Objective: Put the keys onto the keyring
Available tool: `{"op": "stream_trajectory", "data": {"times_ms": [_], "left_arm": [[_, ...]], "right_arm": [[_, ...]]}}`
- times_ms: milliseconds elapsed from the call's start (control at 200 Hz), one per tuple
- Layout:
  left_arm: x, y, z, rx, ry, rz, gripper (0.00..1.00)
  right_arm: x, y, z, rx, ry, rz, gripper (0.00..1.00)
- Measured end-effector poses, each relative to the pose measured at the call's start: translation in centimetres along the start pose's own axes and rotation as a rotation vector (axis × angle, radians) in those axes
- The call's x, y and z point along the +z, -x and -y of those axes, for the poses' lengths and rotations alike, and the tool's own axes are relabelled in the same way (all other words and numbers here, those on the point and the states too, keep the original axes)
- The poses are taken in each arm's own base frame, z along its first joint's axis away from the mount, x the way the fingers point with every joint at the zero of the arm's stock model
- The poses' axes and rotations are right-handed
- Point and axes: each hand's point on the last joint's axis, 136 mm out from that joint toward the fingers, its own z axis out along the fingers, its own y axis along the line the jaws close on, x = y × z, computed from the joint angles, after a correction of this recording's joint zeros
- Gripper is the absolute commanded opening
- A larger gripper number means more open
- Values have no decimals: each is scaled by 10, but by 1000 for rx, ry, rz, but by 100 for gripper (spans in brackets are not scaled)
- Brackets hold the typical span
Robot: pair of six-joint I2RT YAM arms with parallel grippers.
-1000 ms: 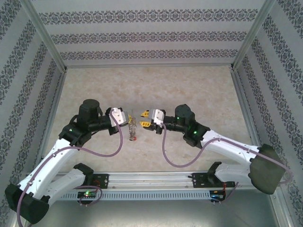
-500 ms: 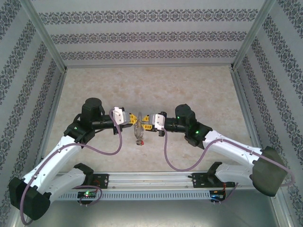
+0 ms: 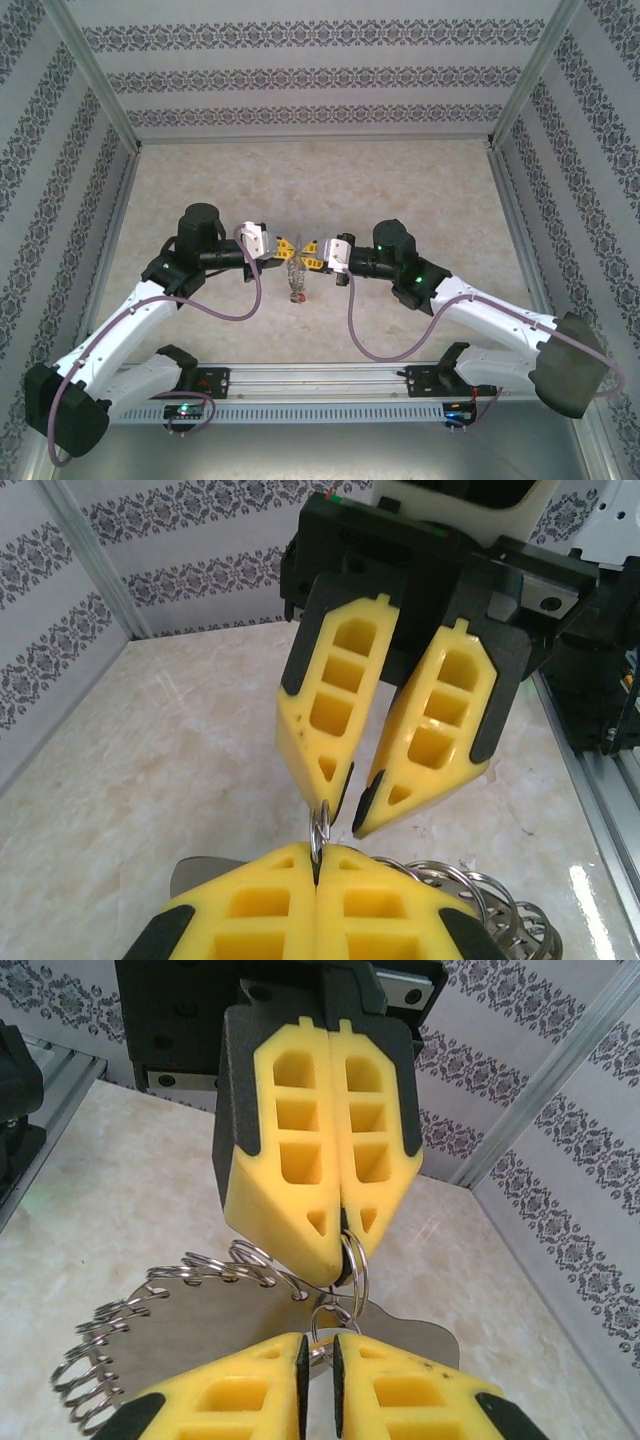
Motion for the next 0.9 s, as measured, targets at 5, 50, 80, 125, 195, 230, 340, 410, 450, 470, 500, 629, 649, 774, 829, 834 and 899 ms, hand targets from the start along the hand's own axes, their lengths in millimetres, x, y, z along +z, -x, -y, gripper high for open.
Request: {"op": "stream_trajectory", "data": {"times_ms": [5, 50, 80, 125, 195, 230, 340, 410, 450, 470, 500, 629, 649, 774, 829, 834, 899], "left_arm": [[0, 0, 0, -1, 0, 0, 0], [0, 0, 0, -3, -4, 2, 0], [1, 0, 0, -3, -3, 4, 0], [1, 1, -1, -3, 0, 6, 0], [1, 1, -1, -5, 2, 10, 0], [1, 0, -1, -6, 3, 12, 0], [2, -1, -2, -10, 4, 13, 0], [3, -3, -2, -14, 3, 12, 0], [4, -4, -2, -16, 3, 10, 0], [4, -4, -2, -17, 2, 10, 0], [4, -4, -2, -16, 2, 10, 0], [5, -4, -4, -13, 3, 13, 0], [5, -4, -4, -12, 3, 13, 0], [9, -6, -5, -16, -3, 16, 0], [9, -6, -6, -20, -6, 15, 0], [10, -7, -6, -21, -7, 15, 0], [10, -7, -6, -25, -8, 16, 0]], "right_arm": [[0, 0, 0, 0, 0, 0, 16], [2, -1, 1, 2, 2, -3, 16], [3, -1, 1, 3, 3, -5, 16], [5, -2, 2, 4, 4, -6, 16], [6, -2, 2, 6, 8, -7, 16], [7, -2, 2, 7, 9, -8, 16], [8, -6, 3, 12, 14, -13, 16], [8, -7, 2, 15, 17, -17, 16], [9, -8, 2, 16, 18, -19, 16], [9, -8, 2, 16, 18, -20, 16], [8, -8, 2, 17, 18, -21, 16], [6, -9, 3, 12, 11, -15, 19], [6, -9, 3, 10, 11, -14, 20], [1, -12, 2, 5, 6, -7, 23], [-1, -12, 3, -2, -6, 1, 23], [-1, -12, 3, -3, -7, 2, 23], [-5, -12, 4, -11, -25, 17, 23]]}}
